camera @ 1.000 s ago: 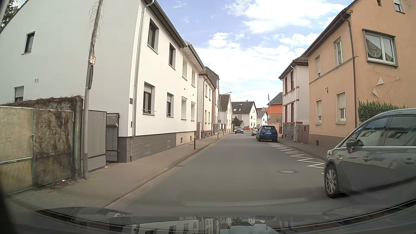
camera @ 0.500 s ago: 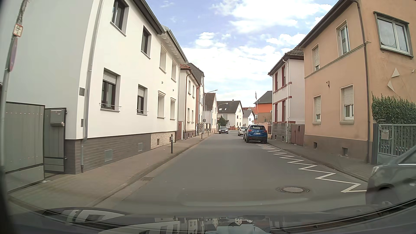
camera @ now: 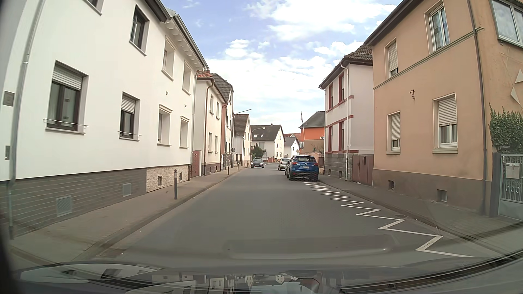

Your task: Follow the waypoints while adhering to traffic rules and regulations

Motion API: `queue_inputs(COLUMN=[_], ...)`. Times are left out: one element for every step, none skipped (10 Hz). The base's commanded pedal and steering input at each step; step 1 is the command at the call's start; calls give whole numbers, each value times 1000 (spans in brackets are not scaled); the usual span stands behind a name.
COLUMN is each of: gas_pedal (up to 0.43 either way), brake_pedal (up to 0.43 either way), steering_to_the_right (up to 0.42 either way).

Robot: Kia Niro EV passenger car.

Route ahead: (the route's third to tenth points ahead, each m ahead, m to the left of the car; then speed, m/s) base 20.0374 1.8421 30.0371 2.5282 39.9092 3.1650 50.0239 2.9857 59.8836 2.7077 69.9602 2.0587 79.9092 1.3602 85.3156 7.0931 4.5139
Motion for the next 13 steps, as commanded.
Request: queue_inputs(gas_pedal=[0, 0, 0, 0, 0, 0, 0, 0, 0, 0, 0, 0, 0], brake_pedal=[0, 0, 0, 0, 0, 0, 0, 0, 0, 0, 0, 0, 0], steering_to_the_right=[141, 143, 145, 145, 145, 146, 144, 141, 135, 125, 113, 94, 73])
